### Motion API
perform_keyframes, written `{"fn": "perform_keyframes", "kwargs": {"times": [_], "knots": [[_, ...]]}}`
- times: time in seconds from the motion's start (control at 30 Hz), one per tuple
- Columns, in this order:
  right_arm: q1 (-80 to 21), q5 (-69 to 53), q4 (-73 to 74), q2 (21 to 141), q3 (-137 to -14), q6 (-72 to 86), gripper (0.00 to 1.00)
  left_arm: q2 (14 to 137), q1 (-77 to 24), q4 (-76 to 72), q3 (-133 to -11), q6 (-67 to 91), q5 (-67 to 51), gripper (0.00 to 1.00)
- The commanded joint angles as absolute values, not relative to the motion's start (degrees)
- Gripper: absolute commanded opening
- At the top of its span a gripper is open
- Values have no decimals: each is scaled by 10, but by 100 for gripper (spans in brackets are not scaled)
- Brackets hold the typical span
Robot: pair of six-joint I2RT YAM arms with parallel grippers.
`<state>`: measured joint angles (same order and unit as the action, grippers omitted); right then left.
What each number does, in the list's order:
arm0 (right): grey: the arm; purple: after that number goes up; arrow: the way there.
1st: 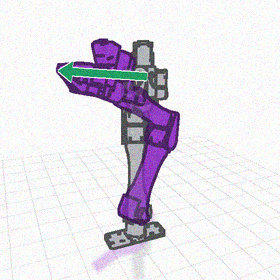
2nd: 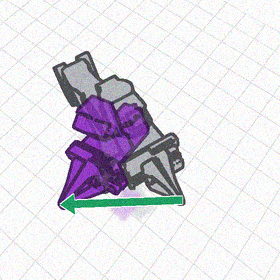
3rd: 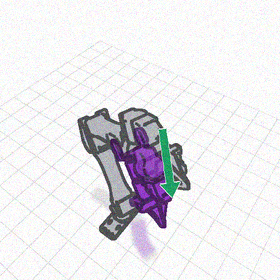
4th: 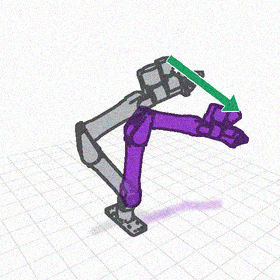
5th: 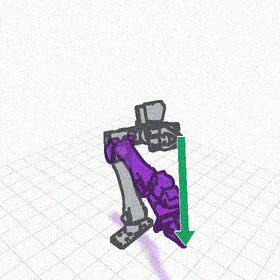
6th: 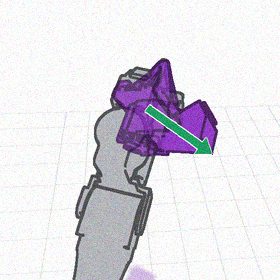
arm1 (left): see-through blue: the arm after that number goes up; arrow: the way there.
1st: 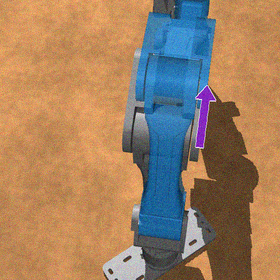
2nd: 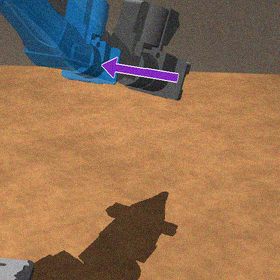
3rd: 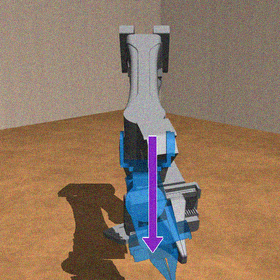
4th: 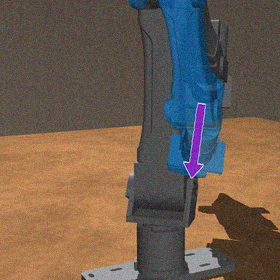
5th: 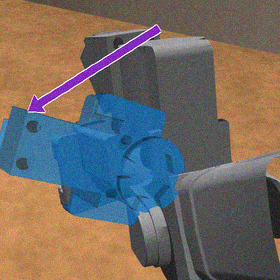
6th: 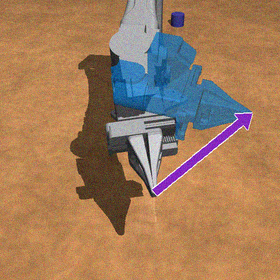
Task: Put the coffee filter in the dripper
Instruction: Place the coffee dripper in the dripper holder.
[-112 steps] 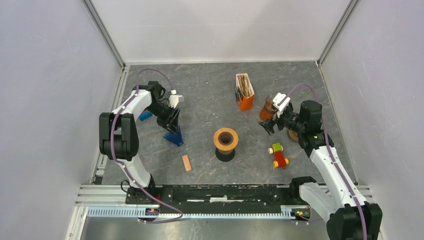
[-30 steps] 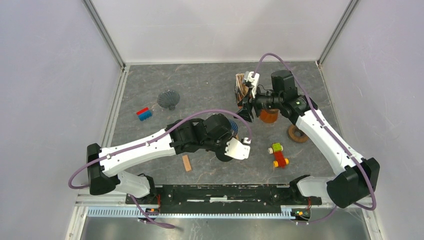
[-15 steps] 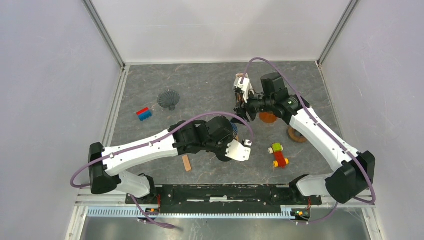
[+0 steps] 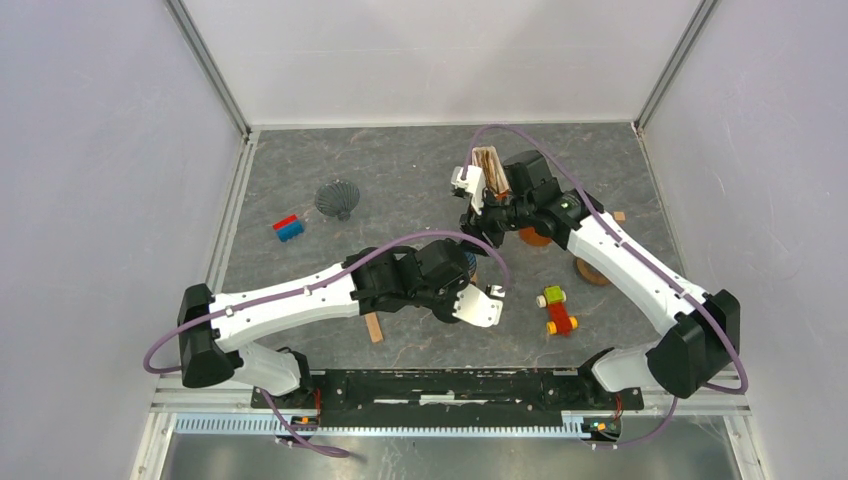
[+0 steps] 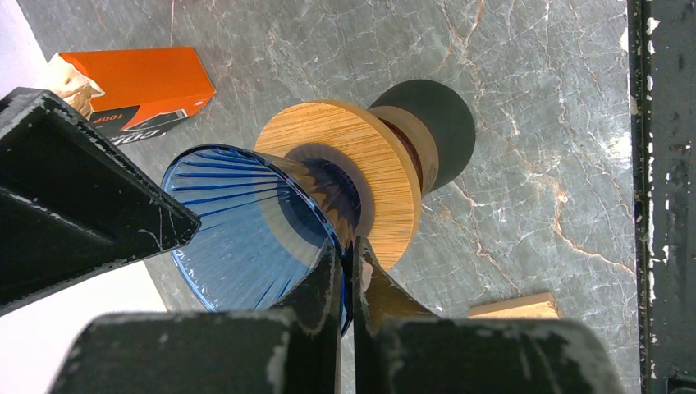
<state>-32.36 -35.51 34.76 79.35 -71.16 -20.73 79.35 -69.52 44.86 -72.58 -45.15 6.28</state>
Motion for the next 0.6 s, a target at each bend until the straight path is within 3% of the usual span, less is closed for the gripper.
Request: {"fn": "perform_keyframes", "kwargs": {"times": [0.0, 0.33, 0.57], "knots": [[-327, -338, 349, 795, -736, -220, 53, 785, -698, 422, -716, -470, 71, 2], [-330, -334, 349, 798, -738, -221, 37, 779, -698, 415, -693, -456, 60, 2], [-334, -325, 341, 795, -713, -220, 17, 775, -697, 418, -689, -451, 50, 2]]}}
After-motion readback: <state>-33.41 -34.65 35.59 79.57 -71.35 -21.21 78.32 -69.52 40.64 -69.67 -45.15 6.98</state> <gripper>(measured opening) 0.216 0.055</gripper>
